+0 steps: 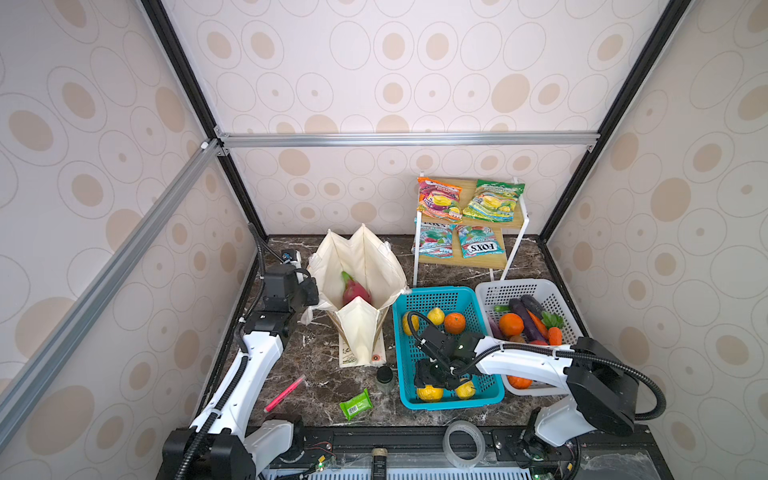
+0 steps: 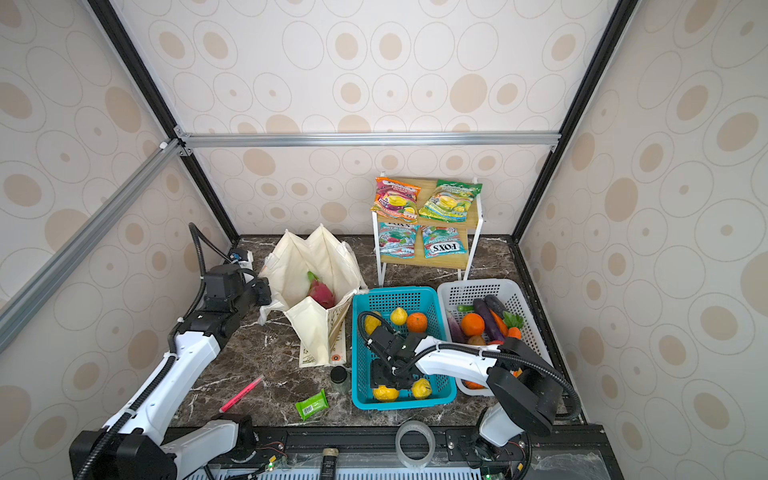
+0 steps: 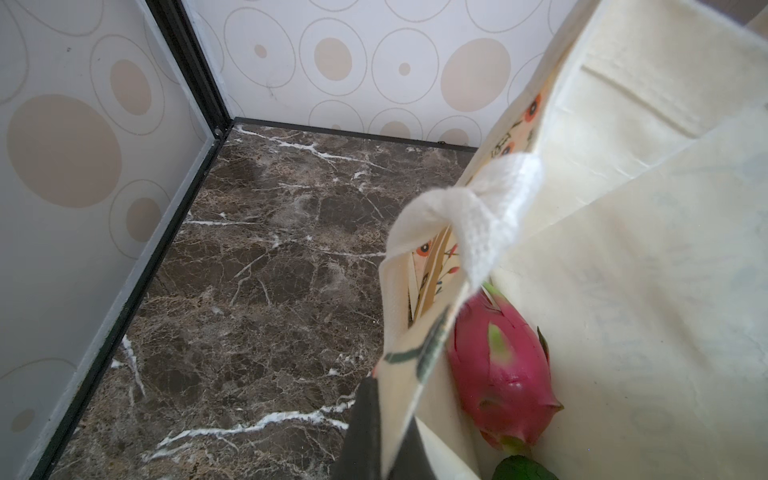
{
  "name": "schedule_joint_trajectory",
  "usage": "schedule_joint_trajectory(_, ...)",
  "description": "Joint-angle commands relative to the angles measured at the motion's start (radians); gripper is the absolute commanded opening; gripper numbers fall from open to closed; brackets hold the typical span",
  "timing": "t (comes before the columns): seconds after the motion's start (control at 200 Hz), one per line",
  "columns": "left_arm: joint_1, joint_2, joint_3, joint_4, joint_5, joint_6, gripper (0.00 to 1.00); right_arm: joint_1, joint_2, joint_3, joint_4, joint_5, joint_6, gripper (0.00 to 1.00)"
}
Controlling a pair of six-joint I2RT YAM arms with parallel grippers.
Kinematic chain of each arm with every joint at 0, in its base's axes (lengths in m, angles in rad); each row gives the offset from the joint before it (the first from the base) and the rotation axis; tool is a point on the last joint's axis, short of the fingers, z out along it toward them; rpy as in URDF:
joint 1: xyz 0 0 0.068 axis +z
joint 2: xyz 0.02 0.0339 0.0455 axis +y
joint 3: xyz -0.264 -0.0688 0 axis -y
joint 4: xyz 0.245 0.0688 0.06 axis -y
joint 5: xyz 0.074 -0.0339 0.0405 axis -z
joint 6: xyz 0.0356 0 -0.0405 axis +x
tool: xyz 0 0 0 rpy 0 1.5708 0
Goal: Place the food into the grocery bag and tie it
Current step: 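Lower the right gripper and grasp the yellow pear by its body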
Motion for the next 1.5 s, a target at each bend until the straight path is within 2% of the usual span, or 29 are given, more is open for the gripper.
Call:
schedule_joint_trajectory(0.0,0.004,-0.023,0.014,0.010,-0.002,0.009,0.00,-0.003,-0.005,-0.005,-0.038,0.031,0.011,0.61)
schedule_joint_trajectory(0.23,0.004,-0.024,0.012,0.012,0.003,0.010,0.00,-0.029,-0.032,0.091,-0.153,0.179,-0.051,0.62)
schedule_joint_trajectory(0.365,0.004,-0.028,0.012,0.013,0.000,0.010,0.00,-0.085,-0.020,0.141,-0.175,0.243,-0.101,0.62)
schedule_joint_trajectory(0.445,0.004,-0.031,0.010,0.017,-0.001,0.009,0.00,-0.119,0.022,0.164,-0.172,0.312,-0.125,0.62)
schedule_joint_trajectory(0.59,0.005,-0.024,0.008,0.018,0.000,0.010,0.00,-0.128,0.165,0.323,-0.285,0.439,-0.195,0.62)
schedule_joint_trajectory(0.68,0.005,-0.017,0.009,0.017,0.003,0.010,0.00,-0.128,0.209,0.365,-0.279,0.430,-0.219,0.63)
schedule_joint_trajectory(0.88,0.005,-0.022,0.009,0.016,-0.003,0.009,0.00,-0.129,0.231,0.322,-0.221,0.384,-0.207,0.66)
schedule_joint_trajectory(1.135,0.004,-0.025,0.009,0.018,0.004,0.012,0.00,-0.130,0.209,0.249,-0.153,0.297,-0.205,0.78)
schedule_joint_trajectory(1.33,0.005,-0.021,0.010,0.018,0.012,0.007,0.00,-0.130,0.149,0.185,-0.136,0.270,-0.176,0.77)
schedule_joint_trajectory(1.495,0.004,-0.028,0.009,0.018,0.006,0.009,0.00,-0.130,0.136,0.203,-0.182,0.306,-0.179,0.68)
